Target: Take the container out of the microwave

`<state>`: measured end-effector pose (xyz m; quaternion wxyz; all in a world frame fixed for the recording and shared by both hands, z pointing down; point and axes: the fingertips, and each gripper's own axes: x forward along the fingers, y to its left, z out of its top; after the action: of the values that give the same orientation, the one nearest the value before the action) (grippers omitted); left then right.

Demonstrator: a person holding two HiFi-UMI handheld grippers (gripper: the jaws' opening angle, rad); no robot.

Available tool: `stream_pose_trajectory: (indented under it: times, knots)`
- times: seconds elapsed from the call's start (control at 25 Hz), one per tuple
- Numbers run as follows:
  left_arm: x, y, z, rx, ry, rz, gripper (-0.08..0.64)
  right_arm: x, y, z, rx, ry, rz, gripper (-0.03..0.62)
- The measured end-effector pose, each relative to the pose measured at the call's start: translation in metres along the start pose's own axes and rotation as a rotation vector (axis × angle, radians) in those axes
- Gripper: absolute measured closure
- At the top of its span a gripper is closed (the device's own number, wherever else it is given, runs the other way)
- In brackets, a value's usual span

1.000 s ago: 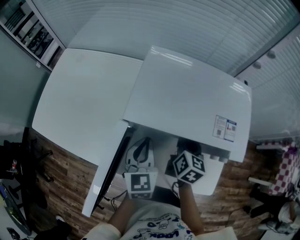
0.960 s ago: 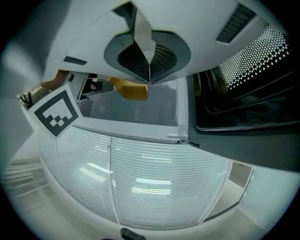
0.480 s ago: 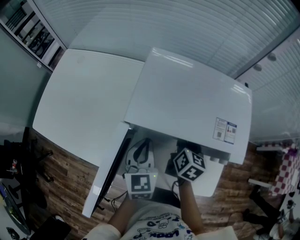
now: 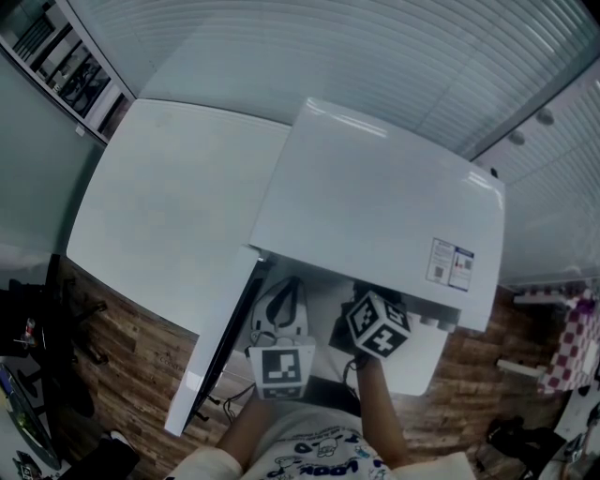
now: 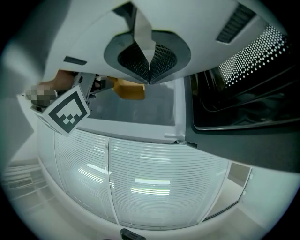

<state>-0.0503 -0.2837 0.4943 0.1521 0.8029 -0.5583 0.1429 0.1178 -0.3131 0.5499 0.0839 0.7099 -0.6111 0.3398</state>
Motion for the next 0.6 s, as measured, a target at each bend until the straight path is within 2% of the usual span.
stream_pose_trajectory:
  times: [0.2,0.48,0.6]
  knots:
    - [0.0004,-0.0018,-0.001,0.002,0.002,-0.002,0.515,0.0014,-0.001,-0.0032,0.006,0.02,0.001,0.489]
    - [-0.0005,-0.0027,0.0018,0.011,-0.003,0.0,0.515,-0.0042,-0.0032,-0.0062,0.02,0.025,-0.006,0.526]
    - [-0.0019,-0.0022,0.0043,0.036,-0.003,0.004,0.515,-0.0067,-0.0041,-0.007,0.026,0.026,-0.015,0.537]
